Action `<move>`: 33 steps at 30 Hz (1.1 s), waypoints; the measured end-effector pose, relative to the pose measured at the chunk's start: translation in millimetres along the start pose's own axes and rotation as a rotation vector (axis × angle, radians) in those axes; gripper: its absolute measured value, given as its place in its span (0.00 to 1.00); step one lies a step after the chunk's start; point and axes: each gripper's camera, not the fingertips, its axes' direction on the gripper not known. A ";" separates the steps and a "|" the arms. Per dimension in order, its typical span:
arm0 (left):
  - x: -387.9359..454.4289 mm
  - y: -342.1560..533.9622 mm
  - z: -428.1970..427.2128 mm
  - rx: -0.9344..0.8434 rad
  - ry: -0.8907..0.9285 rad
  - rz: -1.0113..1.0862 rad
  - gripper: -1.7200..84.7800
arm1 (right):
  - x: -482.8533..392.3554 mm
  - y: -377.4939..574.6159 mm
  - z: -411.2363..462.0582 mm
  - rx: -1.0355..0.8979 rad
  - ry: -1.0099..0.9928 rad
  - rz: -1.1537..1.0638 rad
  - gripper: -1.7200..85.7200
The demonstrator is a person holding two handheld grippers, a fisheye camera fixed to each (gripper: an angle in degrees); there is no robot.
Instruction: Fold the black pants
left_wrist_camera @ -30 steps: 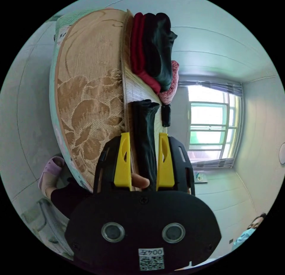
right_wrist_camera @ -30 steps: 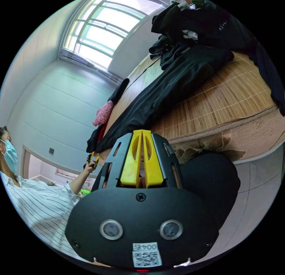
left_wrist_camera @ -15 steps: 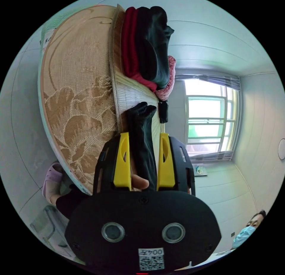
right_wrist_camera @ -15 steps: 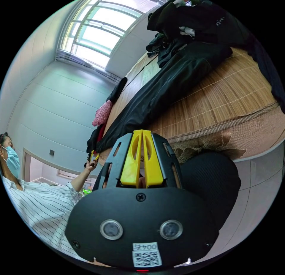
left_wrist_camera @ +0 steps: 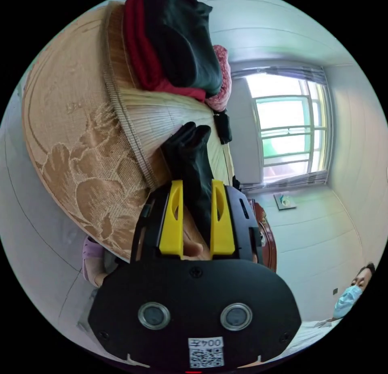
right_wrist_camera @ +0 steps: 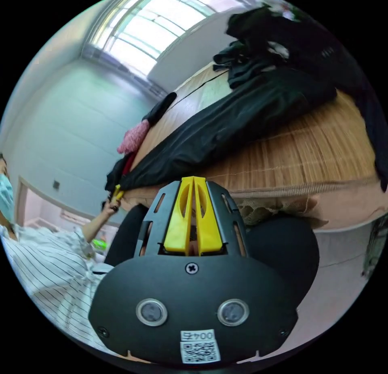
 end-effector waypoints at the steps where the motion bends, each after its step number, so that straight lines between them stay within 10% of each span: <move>1: 4.2 1.1 6.0 0.013 -0.035 0.020 0.12 | -24.2 2.9 19.0 -0.007 0.041 -0.059 0.01; 14: -69.5 22.1 63.5 0.159 -0.141 0.048 0.05 | -317.7 21.0 352.0 -0.099 0.489 -0.833 0.05; 33: -383.1 156.2 86.8 0.169 -0.051 0.035 0.05 | -351.5 38.2 443.1 -0.144 0.212 -0.582 0.05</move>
